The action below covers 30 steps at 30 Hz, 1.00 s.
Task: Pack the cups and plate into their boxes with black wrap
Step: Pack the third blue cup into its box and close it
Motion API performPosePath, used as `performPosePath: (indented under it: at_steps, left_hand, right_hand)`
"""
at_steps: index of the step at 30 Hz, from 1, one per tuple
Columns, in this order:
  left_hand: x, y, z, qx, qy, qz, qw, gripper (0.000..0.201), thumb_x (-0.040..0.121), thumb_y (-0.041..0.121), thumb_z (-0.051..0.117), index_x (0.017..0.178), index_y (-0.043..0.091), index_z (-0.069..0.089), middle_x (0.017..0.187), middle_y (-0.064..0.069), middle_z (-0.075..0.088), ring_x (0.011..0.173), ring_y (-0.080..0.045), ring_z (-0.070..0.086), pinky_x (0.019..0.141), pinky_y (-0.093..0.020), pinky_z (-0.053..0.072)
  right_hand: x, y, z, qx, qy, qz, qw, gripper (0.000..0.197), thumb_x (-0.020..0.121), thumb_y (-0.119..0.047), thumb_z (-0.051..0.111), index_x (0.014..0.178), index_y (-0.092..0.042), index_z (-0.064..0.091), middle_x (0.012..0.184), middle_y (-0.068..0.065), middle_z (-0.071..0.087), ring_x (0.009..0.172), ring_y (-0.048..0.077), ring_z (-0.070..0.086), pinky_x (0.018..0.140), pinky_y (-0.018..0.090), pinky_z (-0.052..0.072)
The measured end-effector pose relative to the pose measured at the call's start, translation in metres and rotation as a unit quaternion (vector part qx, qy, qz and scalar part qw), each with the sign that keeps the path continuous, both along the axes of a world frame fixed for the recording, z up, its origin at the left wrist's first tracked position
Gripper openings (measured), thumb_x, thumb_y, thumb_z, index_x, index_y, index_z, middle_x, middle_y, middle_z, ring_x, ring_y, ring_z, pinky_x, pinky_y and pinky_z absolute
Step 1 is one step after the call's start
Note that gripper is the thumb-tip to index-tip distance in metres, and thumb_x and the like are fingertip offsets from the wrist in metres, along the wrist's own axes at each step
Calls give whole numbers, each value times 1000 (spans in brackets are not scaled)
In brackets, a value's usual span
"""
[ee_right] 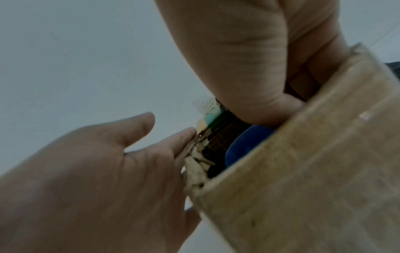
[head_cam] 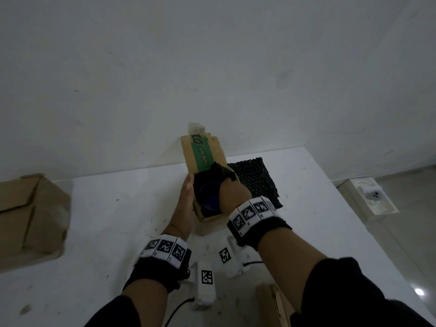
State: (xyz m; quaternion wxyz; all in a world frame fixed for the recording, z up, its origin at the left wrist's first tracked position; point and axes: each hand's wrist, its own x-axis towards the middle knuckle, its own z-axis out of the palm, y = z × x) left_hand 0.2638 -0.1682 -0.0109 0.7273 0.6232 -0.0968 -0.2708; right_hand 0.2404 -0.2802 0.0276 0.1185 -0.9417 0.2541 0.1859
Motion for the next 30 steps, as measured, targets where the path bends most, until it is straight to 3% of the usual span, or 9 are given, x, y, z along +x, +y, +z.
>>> performPosePath:
  at_steps: [4,8,10,12,15,21,24,27,30]
  left_hand:
    - [3,1,-3,-17,-7,-4,1000,43,102,26,14,144,20,21,137,18,30,124,3,33,72,9,34]
    - [8,0,-13,3,-15,10,1000,48,101,28,17,147,17,17,154,5,18,140,-8,20,101,-12,26]
    - [9,1,-14,-1,-13,9,1000,48,101,28,19,147,16,17,154,3,19,141,-11,21,103,-18,26]
    - [9,2,-15,-7,-15,-2,1000,48,101,29,20,147,18,17,155,3,18,141,-12,20,105,-21,26]
    - [6,3,-12,-2,-27,-7,1000,47,101,24,18,147,17,15,155,3,15,141,-11,18,102,-16,25]
    - [2,3,-18,9,-52,-3,999,46,101,21,18,147,15,13,156,2,9,143,-10,12,105,-14,21]
    - [2,4,-18,20,-56,-4,998,47,101,25,20,147,15,13,156,3,8,142,-8,11,110,-20,15]
    - [2,5,-16,26,-58,-1,998,65,95,51,30,147,16,14,154,7,10,141,-6,11,109,-20,15]
    - [2,5,-17,26,-58,1,998,48,102,27,24,147,15,14,155,4,10,143,-9,10,108,-18,16]
  right_hand:
    - [3,-10,24,-30,60,118,991,35,94,-15,48,127,-3,50,131,13,53,120,30,51,92,36,44]
    - [-11,-12,46,-102,118,213,965,62,95,-29,45,150,-22,16,157,4,14,140,27,25,102,37,37]
    - [-1,-12,33,-53,93,176,978,57,98,-32,38,149,-21,18,154,0,23,140,21,24,108,35,30]
    - [7,-5,13,-28,33,121,992,47,99,-25,31,143,-8,28,137,9,47,129,25,42,108,34,30]
    - [1,6,-3,-31,-28,39,998,54,95,-16,41,144,-4,19,122,18,58,109,32,57,84,37,45]
    - [-10,6,-10,-48,-92,32,994,43,94,-11,44,133,-2,26,109,14,64,94,31,64,65,34,41]
    - [-4,5,-6,-77,-51,60,994,30,95,-11,44,124,0,41,114,11,62,102,27,62,68,30,41]
    - [-2,8,-4,-181,-18,168,969,22,97,-15,42,106,-8,61,111,7,63,102,22,59,78,29,43]
    - [1,7,-10,-263,-21,201,944,26,98,-19,40,105,-9,63,120,11,47,110,27,46,87,32,39]
